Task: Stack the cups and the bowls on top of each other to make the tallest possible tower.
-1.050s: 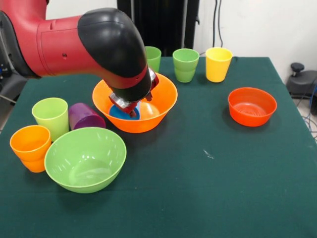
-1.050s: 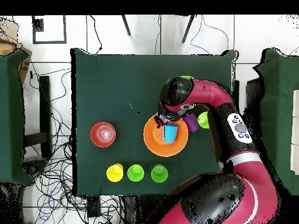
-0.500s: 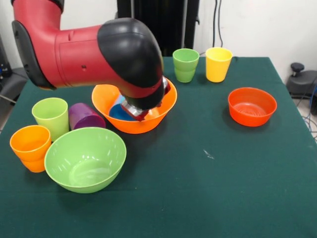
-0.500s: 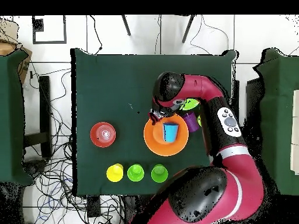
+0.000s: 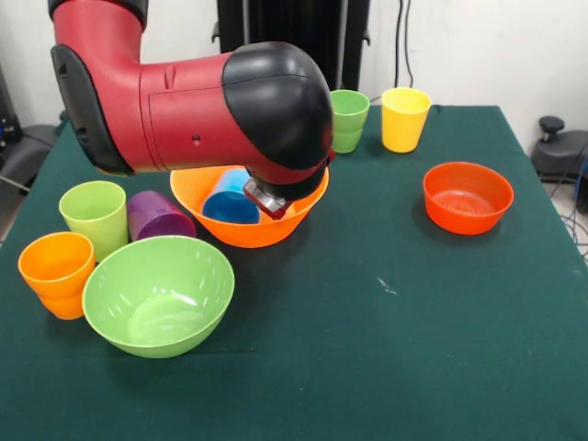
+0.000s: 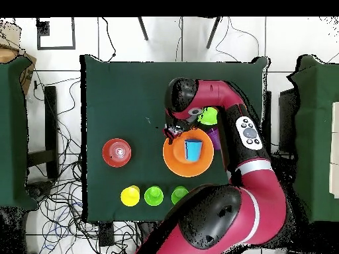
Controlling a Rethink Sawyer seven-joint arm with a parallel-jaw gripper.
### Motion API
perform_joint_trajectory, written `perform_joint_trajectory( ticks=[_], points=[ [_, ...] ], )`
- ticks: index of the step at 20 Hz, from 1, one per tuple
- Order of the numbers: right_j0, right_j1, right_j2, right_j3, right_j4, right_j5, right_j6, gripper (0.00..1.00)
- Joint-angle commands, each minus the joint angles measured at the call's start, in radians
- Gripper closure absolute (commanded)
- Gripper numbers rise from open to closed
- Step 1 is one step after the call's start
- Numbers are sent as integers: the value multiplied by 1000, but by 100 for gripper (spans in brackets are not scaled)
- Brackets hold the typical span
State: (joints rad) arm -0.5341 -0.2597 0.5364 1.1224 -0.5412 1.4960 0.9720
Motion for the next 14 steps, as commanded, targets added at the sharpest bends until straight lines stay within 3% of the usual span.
perform_joint_trajectory(
  ticks=[1,14],
  points=[
    [1,15,25,-50,-51,21,-215,0],
    [32,-10,50,-93,-56,66,-243,0]
  ],
)
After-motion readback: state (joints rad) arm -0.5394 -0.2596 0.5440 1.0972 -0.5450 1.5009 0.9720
